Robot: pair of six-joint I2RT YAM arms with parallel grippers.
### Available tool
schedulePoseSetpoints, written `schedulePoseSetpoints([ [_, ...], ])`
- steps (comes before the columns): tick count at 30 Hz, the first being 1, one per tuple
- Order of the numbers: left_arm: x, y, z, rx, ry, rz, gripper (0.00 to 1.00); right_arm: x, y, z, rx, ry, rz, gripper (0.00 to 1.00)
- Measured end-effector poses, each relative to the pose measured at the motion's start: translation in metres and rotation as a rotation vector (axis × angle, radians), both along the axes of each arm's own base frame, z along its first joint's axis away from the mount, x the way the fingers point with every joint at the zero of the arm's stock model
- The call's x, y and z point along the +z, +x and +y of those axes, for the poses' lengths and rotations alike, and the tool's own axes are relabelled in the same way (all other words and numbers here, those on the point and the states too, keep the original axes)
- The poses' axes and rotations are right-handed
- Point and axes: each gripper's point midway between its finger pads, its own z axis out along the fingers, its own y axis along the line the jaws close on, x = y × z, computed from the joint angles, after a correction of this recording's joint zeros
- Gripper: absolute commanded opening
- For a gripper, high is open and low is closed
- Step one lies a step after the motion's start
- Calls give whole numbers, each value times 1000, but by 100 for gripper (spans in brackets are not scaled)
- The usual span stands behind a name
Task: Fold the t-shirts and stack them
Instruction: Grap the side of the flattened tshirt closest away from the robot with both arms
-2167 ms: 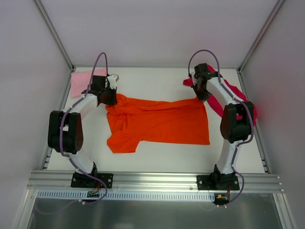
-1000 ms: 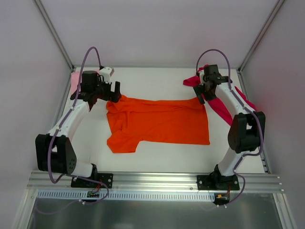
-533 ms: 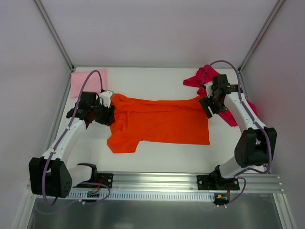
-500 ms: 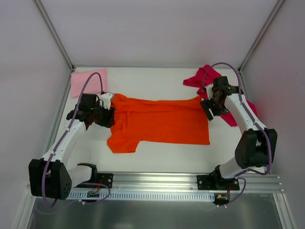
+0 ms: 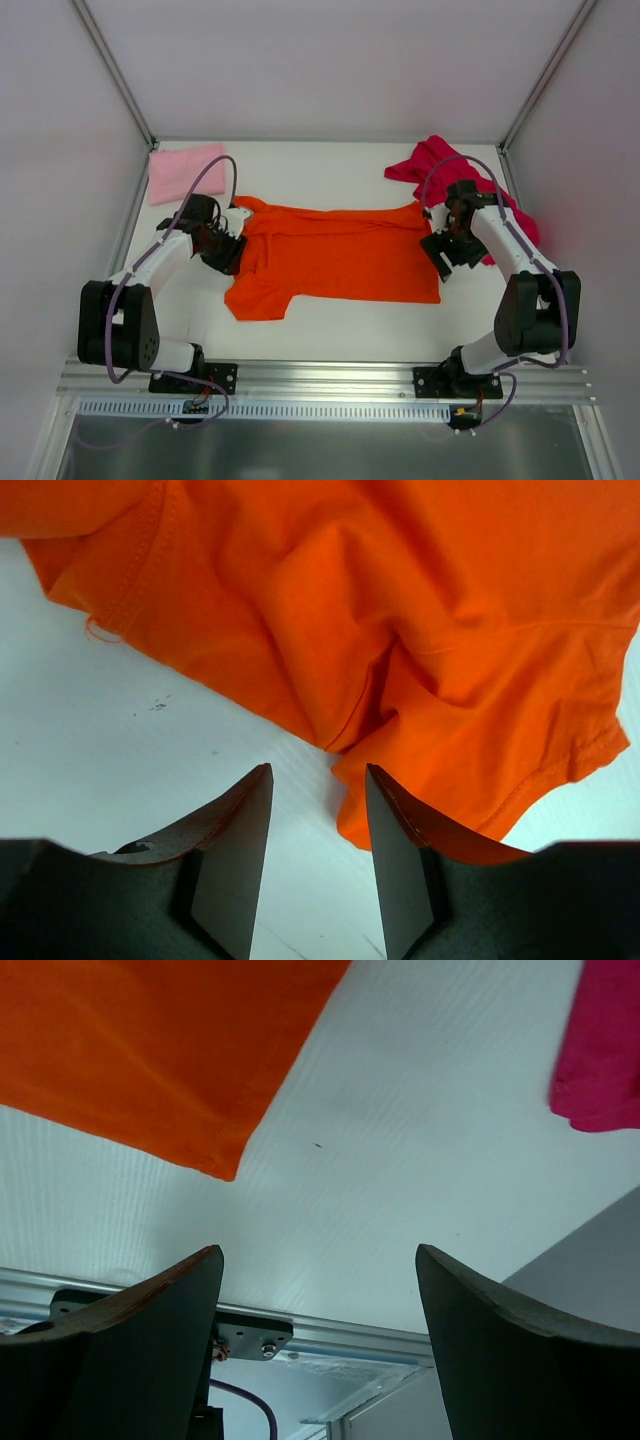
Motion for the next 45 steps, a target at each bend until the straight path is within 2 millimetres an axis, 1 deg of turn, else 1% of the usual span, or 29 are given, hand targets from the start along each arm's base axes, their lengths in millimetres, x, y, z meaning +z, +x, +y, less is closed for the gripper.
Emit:
schedulePoseSetpoints([
  [6,-13,-11,0,-100,14,77,45,-16,-9,13,17,86,101,83],
  [8,-16,-14,1,-124,19,88,47,-19,-10,18,15,132,115,83],
  [10,-16,-15,1,-137,19,85,50,-20,-9,22,6,172,115,83],
  [13,-17,-16,-1,-149,12,84,50,-23,-8,29,3,217,122,81],
  [18,-17,-14,-1,-149,20,79,49,-38,2,38,-12,264,142,80],
  [20,-22,-14,-2,-153,37,89,46,-46,5,39,-20,270,153,80],
  [23,-38,-17,-7,-168,59,139,46,-56,8,41,-31,276,171,80],
  [25,-46,-19,-11,-178,74,170,46,-59,11,41,-36,278,163,81],
  [27,-46,-15,-15,-179,81,156,46,-60,15,41,-37,276,147,82],
  [32,-45,-14,-23,-182,82,153,46,-63,19,41,-37,277,133,81],
  [41,-45,-13,-24,-173,77,148,47,-74,15,46,-43,305,182,81],
  [45,-45,-13,-24,-169,75,140,47,-75,16,44,-57,289,194,80],
])
